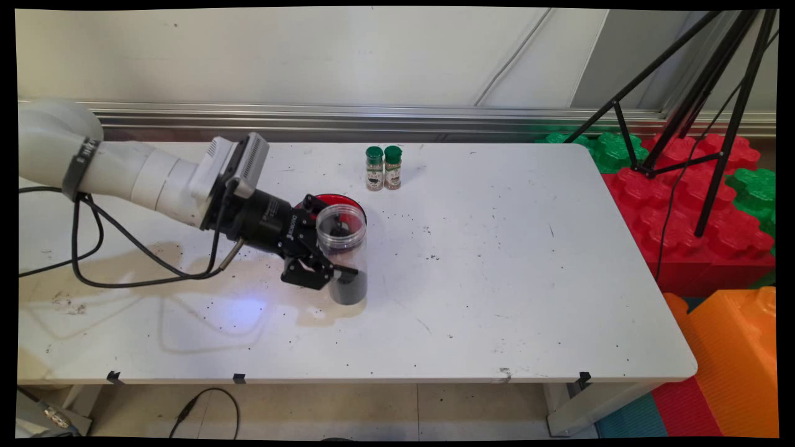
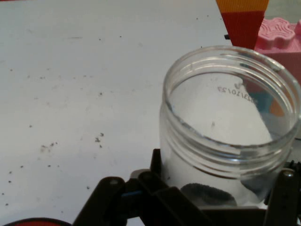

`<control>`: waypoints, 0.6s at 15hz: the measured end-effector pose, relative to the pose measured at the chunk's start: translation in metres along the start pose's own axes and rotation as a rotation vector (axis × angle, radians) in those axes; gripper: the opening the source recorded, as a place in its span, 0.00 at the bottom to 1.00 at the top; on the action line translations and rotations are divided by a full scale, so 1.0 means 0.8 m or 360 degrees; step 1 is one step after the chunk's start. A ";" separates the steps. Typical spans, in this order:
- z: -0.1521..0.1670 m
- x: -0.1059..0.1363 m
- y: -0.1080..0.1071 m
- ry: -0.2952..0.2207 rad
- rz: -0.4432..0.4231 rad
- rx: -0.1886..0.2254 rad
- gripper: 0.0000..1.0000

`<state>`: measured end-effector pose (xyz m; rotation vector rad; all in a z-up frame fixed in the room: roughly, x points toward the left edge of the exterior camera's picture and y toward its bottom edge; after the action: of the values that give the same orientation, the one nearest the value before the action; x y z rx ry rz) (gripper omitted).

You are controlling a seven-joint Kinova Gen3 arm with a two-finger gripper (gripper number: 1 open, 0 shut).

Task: Place the picked object on the table

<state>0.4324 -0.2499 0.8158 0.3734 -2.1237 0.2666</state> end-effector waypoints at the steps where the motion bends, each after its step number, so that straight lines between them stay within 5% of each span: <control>1: 0.002 -0.003 0.001 -0.0004 0.0000 -0.0006 0.00; 9: 0.014 -0.029 0.011 -0.0042 0.0001 -0.0050 0.00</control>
<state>0.4325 -0.2418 0.7900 0.3598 -2.1510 0.2293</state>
